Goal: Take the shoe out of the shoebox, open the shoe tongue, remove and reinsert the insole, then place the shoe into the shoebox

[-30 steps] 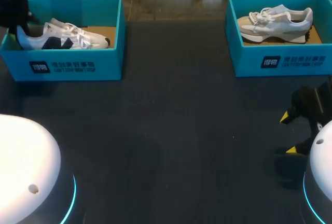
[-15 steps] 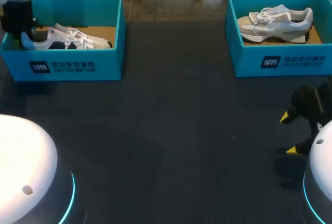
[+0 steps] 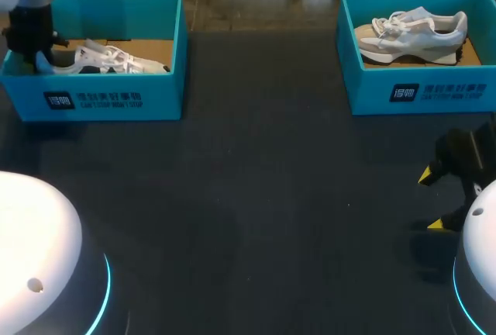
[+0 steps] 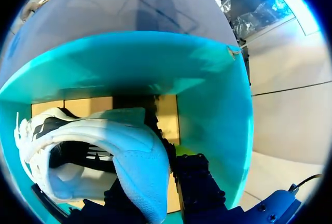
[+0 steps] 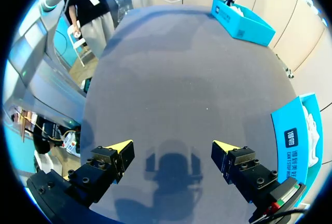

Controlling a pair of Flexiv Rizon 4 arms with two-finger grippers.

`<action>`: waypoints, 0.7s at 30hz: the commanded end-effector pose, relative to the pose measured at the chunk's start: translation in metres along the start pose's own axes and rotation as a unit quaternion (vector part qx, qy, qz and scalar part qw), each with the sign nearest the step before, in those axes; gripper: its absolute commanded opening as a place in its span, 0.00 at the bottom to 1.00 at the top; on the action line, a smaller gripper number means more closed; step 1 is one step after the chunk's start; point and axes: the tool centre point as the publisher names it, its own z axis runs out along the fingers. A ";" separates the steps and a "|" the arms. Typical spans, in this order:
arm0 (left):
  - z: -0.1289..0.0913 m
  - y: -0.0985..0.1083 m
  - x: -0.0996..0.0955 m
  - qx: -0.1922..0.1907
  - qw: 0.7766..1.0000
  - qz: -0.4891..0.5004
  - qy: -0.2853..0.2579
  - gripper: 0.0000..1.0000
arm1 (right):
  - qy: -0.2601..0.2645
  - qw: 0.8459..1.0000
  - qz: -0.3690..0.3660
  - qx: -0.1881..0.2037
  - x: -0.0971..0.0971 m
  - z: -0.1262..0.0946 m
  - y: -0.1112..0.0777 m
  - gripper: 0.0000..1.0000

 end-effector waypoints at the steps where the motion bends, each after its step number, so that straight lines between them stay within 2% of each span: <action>1: 0.002 -0.001 -0.004 -0.001 1.000 -0.002 0.001 0.00 | -0.001 1.000 0.000 0.001 0.001 0.000 0.000 1.00; 9: 0.012 -0.001 -0.008 0.002 1.000 0.002 0.008 0.00 | -0.001 1.000 0.000 0.001 0.001 0.000 0.000 1.00; 18: 0.021 0.000 -0.004 0.010 1.000 0.008 -0.010 0.00 | -0.001 1.000 0.000 0.001 0.001 0.000 0.000 1.00; 20: 0.021 0.000 -0.004 0.010 1.000 0.008 -0.011 0.04 | -0.001 1.000 0.000 0.001 0.001 0.000 0.000 1.00; 21: 0.021 0.000 -0.003 0.011 1.000 0.007 -0.012 0.11 | -0.001 1.000 0.000 0.001 0.001 0.000 0.000 1.00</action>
